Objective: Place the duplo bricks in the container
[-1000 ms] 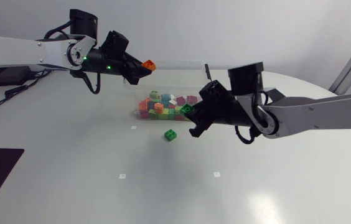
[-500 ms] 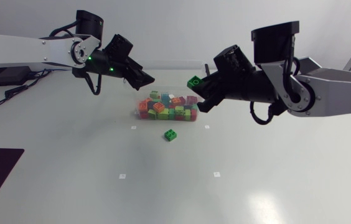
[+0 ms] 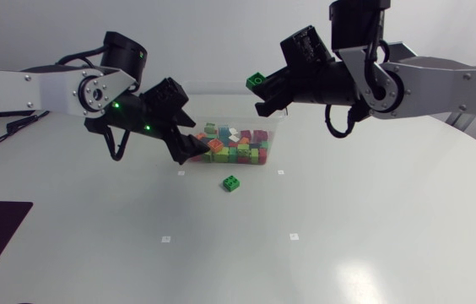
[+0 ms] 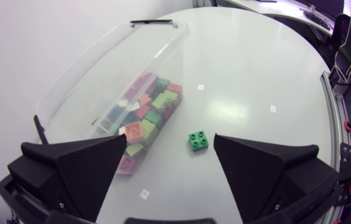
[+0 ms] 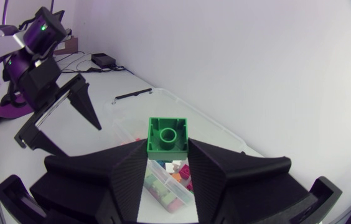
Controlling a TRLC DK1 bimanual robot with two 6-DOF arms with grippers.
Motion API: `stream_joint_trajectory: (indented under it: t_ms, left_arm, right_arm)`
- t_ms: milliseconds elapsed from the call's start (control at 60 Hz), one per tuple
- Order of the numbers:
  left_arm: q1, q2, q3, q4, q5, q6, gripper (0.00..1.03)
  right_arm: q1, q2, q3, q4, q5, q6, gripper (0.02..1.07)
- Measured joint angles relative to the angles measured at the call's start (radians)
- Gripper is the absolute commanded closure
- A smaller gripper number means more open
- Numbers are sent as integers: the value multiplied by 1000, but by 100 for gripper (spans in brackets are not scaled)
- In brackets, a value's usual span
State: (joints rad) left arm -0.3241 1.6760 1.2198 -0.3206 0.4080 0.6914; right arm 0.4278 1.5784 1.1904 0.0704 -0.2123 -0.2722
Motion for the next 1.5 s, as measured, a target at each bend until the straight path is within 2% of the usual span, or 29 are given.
stream_joint_trajectory:
  t_ms: [183, 450, 917, 933, 983, 1050, 1083, 1100, 1283, 1433, 1500]
  left_arm:
    - [-60, 9, -60, 9, -43, 21, 6]
    - [-122, 92, -113, 98, -83, 20, 6]
    - [-181, 216, -119, 191, -135, -14, 6]
    - [-183, 219, -119, 193, -138, -15, 6]
    - [-189, 232, -119, 198, -150, -23, 6]
    - [-195, 249, -119, 219, -167, -36, 6]
    - [-197, 254, -119, 230, -177, -39, 6]
    - [-198, 256, -119, 236, -179, -42, 6]
    - [-198, 264, -119, 304, -190, -68, 8]
    - [-198, 283, -107, 303, -206, -90, 11]
    - [-198, 306, -76, 264, -215, -98, 14]
  right_arm:
    - [-12, 80, 66, 0, 1, 5, 80]
    - [-17, 190, 184, -16, 3, 11, 80]
    - [-17, 379, 399, -79, 3, 19, 79]
    - [-17, 385, 405, -80, 3, 19, 78]
    - [-17, 401, 418, -91, 3, 19, 61]
    - [-17, 415, 428, -101, 3, 19, 25]
    - [-17, 419, 430, -106, 4, 19, 11]
    - [-17, 419, 431, -109, 5, 19, 8]
    - [-20, 383, 410, -117, 8, 19, 7]
    - [-37, 257, 329, -121, 7, 19, 7]
    - [-48, 161, 262, -120, 7, 19, 7]
